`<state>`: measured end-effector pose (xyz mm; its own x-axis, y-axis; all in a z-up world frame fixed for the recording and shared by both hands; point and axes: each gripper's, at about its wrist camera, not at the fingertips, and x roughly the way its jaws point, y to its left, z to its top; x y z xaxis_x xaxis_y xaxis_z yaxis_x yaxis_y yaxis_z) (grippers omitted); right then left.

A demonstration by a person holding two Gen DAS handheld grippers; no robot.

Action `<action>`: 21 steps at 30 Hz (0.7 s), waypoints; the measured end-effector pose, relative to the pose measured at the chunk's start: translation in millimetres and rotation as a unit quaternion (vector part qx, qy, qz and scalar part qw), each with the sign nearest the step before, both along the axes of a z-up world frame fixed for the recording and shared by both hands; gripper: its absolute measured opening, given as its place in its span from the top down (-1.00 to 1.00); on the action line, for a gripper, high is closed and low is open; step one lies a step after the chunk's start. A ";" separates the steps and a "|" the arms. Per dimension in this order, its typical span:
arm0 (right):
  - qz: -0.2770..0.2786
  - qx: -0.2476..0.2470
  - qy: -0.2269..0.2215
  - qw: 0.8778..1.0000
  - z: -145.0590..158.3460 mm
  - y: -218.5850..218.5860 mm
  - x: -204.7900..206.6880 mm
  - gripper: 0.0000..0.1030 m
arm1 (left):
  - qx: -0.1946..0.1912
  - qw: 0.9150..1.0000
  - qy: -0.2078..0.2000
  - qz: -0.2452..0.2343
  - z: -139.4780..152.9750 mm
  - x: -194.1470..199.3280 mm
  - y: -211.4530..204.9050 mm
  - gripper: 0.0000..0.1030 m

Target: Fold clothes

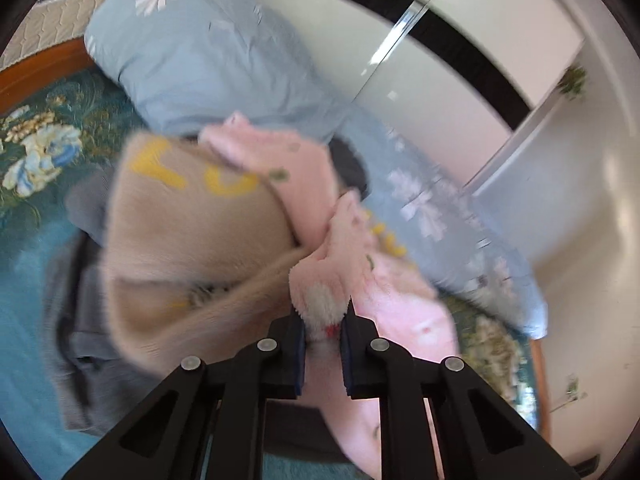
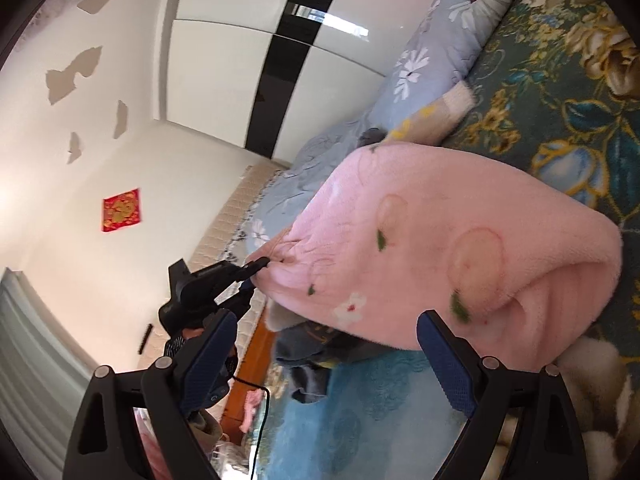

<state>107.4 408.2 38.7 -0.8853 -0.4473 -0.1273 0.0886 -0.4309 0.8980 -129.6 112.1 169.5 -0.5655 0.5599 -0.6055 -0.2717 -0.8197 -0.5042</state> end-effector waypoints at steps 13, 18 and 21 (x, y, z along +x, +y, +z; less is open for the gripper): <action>0.075 0.045 0.082 0.993 20.2 -36.7 -2.4 -0.88 | 0.052 0.987 0.130 0.073 45.8 121.3 -205.8 0.72; 0.048 0.042 0.062 0.996 13.9 -36.0 -1.6 -0.99 | 0.062 0.983 0.104 0.138 1.8 149.0 -300.1 0.72; 0.027 0.035 0.016 0.999 2.9 -33.6 -8.3 -0.99 | 0.078 0.981 0.066 0.167 -45.7 159.4 -335.2 0.72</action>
